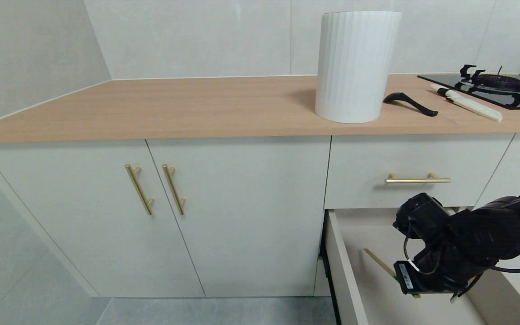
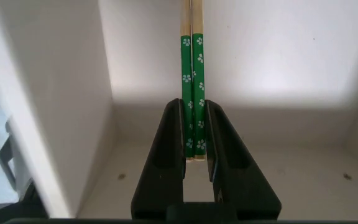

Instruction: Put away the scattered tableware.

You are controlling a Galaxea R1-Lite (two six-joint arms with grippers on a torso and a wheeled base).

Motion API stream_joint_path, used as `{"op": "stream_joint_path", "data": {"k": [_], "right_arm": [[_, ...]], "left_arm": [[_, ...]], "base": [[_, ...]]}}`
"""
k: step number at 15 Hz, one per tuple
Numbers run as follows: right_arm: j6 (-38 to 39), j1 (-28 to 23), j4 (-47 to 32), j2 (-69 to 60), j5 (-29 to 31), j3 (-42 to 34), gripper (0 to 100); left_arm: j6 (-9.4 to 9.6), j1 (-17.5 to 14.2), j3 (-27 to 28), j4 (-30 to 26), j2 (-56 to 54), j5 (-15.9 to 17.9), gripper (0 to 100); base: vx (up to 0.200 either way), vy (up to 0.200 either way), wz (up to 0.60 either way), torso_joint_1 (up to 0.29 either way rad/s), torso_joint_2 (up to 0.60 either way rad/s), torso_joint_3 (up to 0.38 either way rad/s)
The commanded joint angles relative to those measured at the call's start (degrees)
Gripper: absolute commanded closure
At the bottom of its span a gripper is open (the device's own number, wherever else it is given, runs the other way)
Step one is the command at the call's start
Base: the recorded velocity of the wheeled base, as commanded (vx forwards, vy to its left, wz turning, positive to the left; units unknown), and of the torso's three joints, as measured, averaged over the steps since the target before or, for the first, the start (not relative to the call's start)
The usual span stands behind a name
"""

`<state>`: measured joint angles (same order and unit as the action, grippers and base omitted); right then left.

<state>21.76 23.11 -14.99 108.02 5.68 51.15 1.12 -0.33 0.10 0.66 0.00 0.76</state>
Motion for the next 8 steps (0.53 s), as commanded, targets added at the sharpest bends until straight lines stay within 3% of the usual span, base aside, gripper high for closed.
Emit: {"op": "stream_joint_path", "data": {"k": [1,6,8], "right_arm": [[-0.31,0.0,-0.03,0.44,0.12,2.29,100],[-0.31,0.0,0.14,7.38,1.61,8.53,100],[0.04,0.0,3.22,13.62,6.71,10.11,100]], "left_arm": [[0.02,-0.02,-0.01,0.04,0.0,0.04,0],[0.02,-0.02,-0.01,0.04,0.0,0.04,0],[0.02,-0.02,-0.01,0.04,0.0,0.04,0]], "base": [[0.0,0.0,0.0,-0.017,0.1,0.1],[0.0,0.0,0.0,0.0,0.02,0.014],[0.0,0.0,0.0,0.0,0.0,0.0]]}}
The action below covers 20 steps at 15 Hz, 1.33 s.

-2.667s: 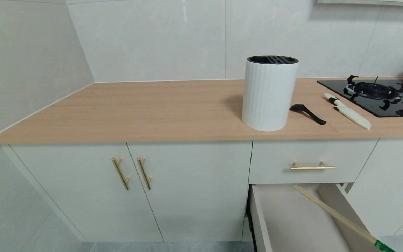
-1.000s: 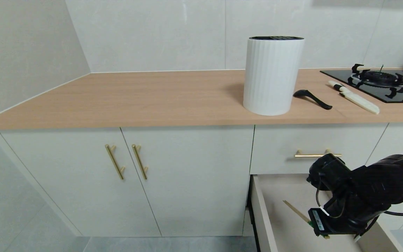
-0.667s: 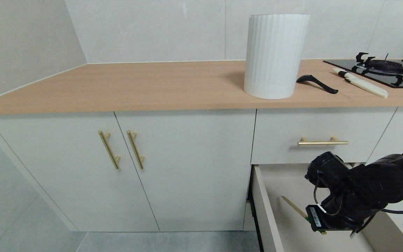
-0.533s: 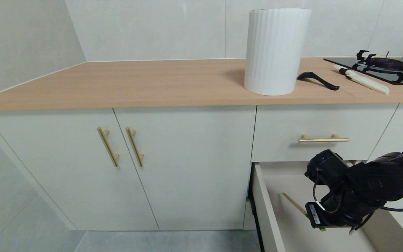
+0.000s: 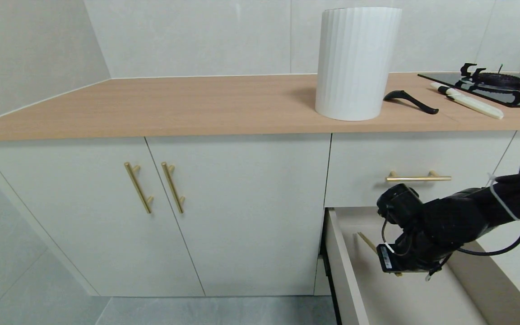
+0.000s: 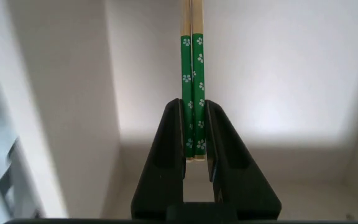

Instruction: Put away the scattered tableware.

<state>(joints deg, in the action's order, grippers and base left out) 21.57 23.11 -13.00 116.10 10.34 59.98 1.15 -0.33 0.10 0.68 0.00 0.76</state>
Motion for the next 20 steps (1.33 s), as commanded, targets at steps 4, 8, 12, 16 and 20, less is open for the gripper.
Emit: {"op": "stream_joint_path", "data": {"k": [4,8,12,16,20], "right_arm": [[0.32,-0.26,4.03,8.17,2.32,0.84,100],[0.23,-0.26,4.73,9.32,2.32,-1.71,100],[-0.03,0.27,9.92,11.07,1.97,-4.78,100],[-0.03,0.27,10.01,12.39,1.97,-4.69,100],[-0.03,0.27,10.09,11.69,1.44,-4.52,0]], "left_arm": [[0.0,-0.02,-0.01,0.02,0.0,0.04,0],[0.0,-0.02,-0.01,0.02,0.0,0.04,0],[0.0,-0.02,-0.01,0.02,0.0,0.04,0],[0.0,-0.02,-0.01,0.02,0.0,-0.05,0],[0.0,-0.02,-0.01,0.02,0.0,0.04,0]], "base": [[0.0,0.0,0.0,0.0,0.0,0.0],[0.0,0.0,0.0,0.0,0.0,0.0],[0.0,0.0,0.0,0.0,0.0,0.0],[0.0,0.0,0.0,0.0,0.0,0.0],[0.0,0.0,0.0,0.0,0.0,0.0]]}}
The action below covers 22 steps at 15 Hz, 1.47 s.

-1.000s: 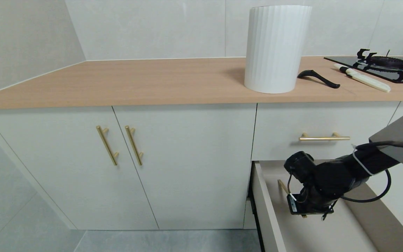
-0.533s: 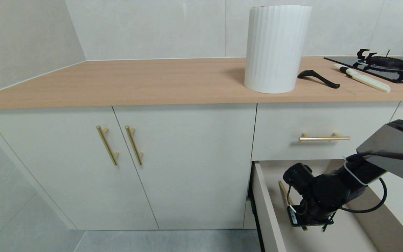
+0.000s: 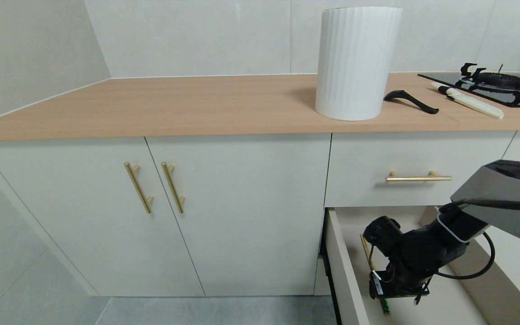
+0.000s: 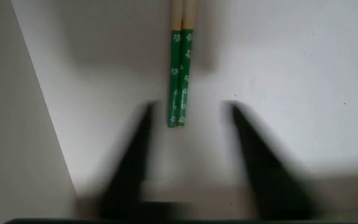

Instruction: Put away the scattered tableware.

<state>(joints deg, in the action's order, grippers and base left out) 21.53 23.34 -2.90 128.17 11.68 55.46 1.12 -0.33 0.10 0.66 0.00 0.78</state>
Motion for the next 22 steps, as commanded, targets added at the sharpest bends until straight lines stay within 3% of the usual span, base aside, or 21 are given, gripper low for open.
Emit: {"op": "stream_joint_path", "data": {"k": [1,2,6,10,15,22], "right_arm": [[0.0,0.03,-0.17,-2.14,-0.69,-0.26,0],[0.0,0.03,-0.17,-2.14,-0.69,-0.26,0],[-0.35,0.03,-8.52,-22.35,-0.78,-1.67,0],[-7.47,-2.95,-16.35,-39.31,-0.69,-1.14,0],[-9.14,-3.57,-16.43,-43.62,-1.04,-1.4,0],[-9.4,-3.66,-16.35,-44.41,-1.13,-1.58,0]], "left_arm": [[0.02,-0.02,-0.01,0.04,0.0,0.01,0],[0.02,-0.02,-0.01,0.04,0.0,0.01,0],[0.02,-0.02,-0.01,0.04,0.0,0.01,0],[0.02,-0.02,-0.01,0.04,0.0,-0.08,0],[0.02,-0.02,-0.01,0.04,0.0,0.01,0],[0.02,-0.02,-0.01,0.04,0.0,-0.08,0]], "base": [[0.0,0.0,0.0,0.0,0.0,0.0],[0.0,0.0,0.0,0.0,0.0,0.0],[0.0,0.0,0.0,0.0,0.0,0.0],[0.0,0.0,0.0,0.0,0.0,0.0],[0.0,0.0,0.0,0.002,-0.04,-0.04],[0.0,0.0,0.0,0.061,-0.4,-0.336]]}}
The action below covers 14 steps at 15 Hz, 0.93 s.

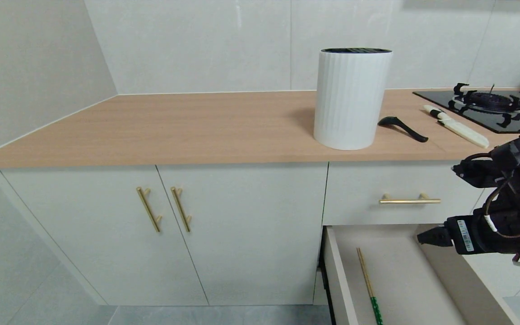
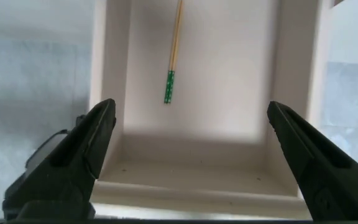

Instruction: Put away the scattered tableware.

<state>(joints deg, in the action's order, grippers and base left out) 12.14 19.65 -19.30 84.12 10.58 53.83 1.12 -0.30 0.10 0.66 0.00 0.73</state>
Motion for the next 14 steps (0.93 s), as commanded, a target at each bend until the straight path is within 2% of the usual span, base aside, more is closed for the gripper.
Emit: {"op": "stream_joint_path", "data": {"k": [1,10,12,14], "right_arm": [[-0.01,0.04,0.05,-0.36,-0.03,0.04,0],[-0.01,-0.14,0.14,-0.53,-0.83,0.22,0],[-0.8,-3.22,0.49,-0.62,-1.18,2.33,0],[-5.64,-9.54,0.49,-0.97,-7.07,5.4,0]], "left_arm": [[0.02,-0.05,-0.01,0.04,0.0,0.06,0],[0.02,-0.05,-0.01,0.04,0.0,0.06,0],[0.02,-0.05,-0.01,0.04,0.0,0.06,0],[0.02,-0.05,-0.01,0.04,0.0,-0.03,0]], "base": [[0.0,0.0,0.0,0.139,-0.47,-0.334],[0.0,0.0,0.0,0.157,-0.48,-0.315],[0.0,0.0,0.0,0.158,-0.42,-0.259],[0.0,0.0,0.0,0.066,-0.15,-0.093]]}}
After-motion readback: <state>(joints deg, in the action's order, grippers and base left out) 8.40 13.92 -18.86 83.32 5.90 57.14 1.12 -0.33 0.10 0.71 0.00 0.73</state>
